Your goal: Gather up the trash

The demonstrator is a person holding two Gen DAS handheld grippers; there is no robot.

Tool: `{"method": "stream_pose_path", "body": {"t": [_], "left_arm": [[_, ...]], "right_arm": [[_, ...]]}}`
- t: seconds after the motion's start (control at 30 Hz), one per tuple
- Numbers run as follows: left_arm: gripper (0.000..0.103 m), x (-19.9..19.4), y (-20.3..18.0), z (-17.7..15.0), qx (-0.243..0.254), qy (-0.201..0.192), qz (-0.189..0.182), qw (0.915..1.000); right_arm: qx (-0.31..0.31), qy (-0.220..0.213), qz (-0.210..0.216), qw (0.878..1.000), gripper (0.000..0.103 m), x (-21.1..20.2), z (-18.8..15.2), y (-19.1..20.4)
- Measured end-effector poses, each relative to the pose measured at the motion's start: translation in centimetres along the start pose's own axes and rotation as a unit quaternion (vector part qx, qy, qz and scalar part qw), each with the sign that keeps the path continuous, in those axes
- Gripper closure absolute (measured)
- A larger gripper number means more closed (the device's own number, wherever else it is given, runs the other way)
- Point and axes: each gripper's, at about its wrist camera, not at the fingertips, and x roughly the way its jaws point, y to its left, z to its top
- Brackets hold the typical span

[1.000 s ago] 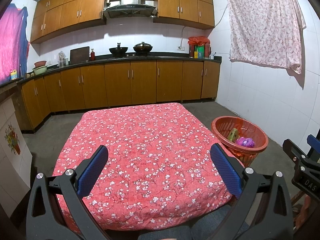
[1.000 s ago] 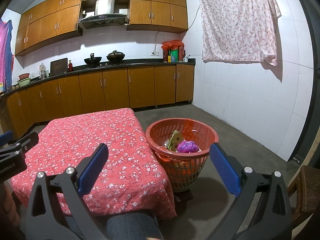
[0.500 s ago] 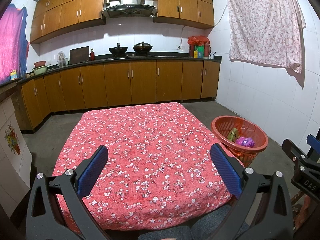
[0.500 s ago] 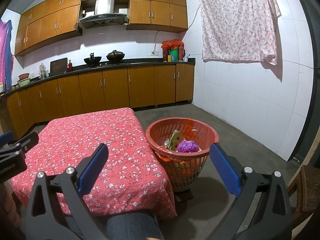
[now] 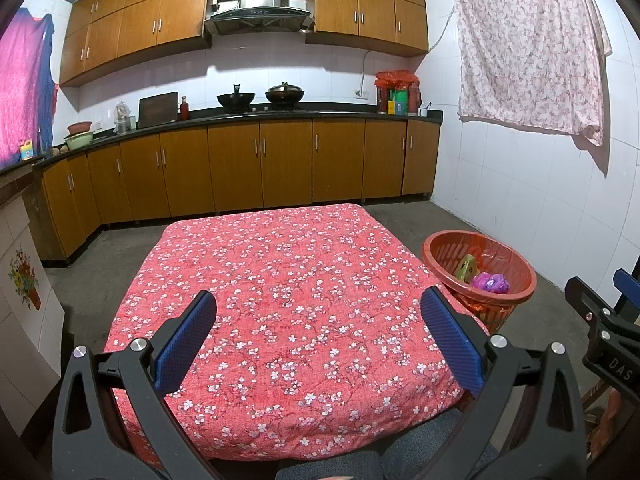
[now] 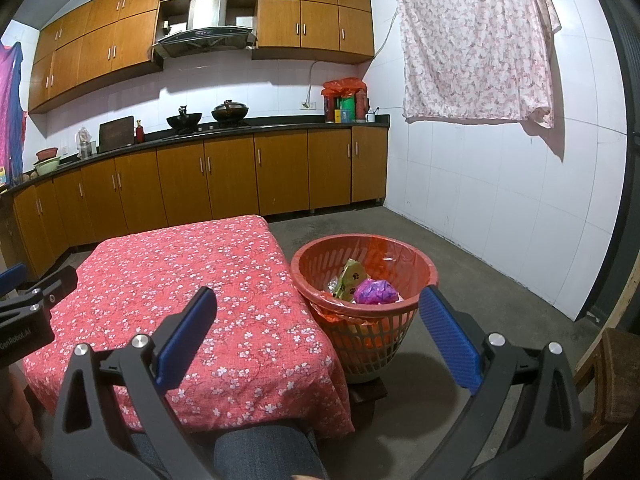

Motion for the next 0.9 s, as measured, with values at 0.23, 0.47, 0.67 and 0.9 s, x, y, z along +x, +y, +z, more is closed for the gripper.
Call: {"method": "stream_pose_path", "body": {"t": [0.23,0.47,0.67,0.9], "left_arm": [[0.002,0.05,0.07,0.03,0.000,0.000,0.000,1.0000],[0.002,0.01,0.07,0.07,-0.001,0.000,0.000,1.0000],[0.002,0.14,0.02,-0.11,-0.002,0.001,0.001,1.0000],[0.002,0.52,0.04,-0.23,-0.003,0.004,0.001,1.0000]], "right_arm": [[0.000,0.000,0.000,1.000,0.004,-0.02,0.03,0.00],[0.001,0.000,0.000,1.000,0.004,-0.06,0.02,0.13],[0.000,0.000,0.000,1.000,0.004,-0.05,0.04,0.07],[0.001,0.000,0.000,1.000,0.004,-0.07,0.07,0.08]]}}
